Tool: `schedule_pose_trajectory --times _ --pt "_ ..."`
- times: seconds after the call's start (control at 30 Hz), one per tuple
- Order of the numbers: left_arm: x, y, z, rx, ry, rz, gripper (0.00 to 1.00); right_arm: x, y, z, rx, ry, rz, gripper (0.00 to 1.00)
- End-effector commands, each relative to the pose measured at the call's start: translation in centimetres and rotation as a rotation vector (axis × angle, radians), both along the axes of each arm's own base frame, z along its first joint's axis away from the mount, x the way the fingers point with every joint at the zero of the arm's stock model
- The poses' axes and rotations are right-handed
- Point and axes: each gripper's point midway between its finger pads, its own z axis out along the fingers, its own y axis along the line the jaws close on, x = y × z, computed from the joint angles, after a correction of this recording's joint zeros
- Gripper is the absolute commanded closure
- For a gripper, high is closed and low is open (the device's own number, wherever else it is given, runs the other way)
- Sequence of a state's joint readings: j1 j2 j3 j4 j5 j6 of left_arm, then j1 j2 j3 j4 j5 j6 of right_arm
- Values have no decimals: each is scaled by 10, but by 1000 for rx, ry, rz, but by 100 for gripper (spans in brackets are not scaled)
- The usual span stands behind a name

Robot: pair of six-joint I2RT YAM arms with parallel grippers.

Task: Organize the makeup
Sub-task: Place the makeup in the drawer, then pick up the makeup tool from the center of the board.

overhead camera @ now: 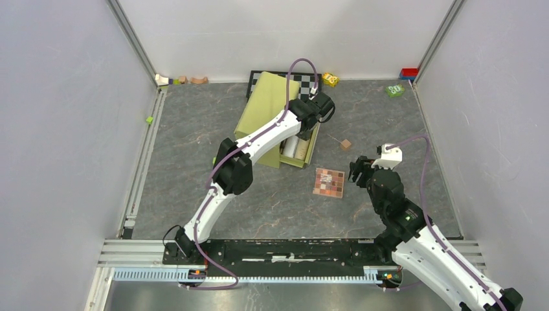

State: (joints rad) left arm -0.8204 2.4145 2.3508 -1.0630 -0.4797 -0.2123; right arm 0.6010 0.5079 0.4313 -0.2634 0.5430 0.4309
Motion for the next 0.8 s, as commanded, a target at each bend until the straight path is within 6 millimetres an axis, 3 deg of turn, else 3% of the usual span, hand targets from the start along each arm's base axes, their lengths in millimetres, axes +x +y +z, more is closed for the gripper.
schedule_pose_trajectory --times 0.0,0.23,0.47,0.57,0.67,0.77 --pt "6 13 38 -19 -58 39 55 3 -2 4 24 -25 -24 31" --pt "-5 -22 93 -215 -95 -85 54 3 -9 -8 3 30 -79 32" --pt "-31 -52 170 -424 -160 -235 53 6 -8 -28 -70 143 -95 31" --pt "-40 -44 203 -474 -198 -251 51 9 -8 -34 -137 206 -96 23" --pt "-50 -23 228 -482 -240 -241 49 15 -13 -38 -208 279 -119 16" --pt "-57 8 236 -480 -249 -191 48 17 -31 -45 -253 357 -201 9"
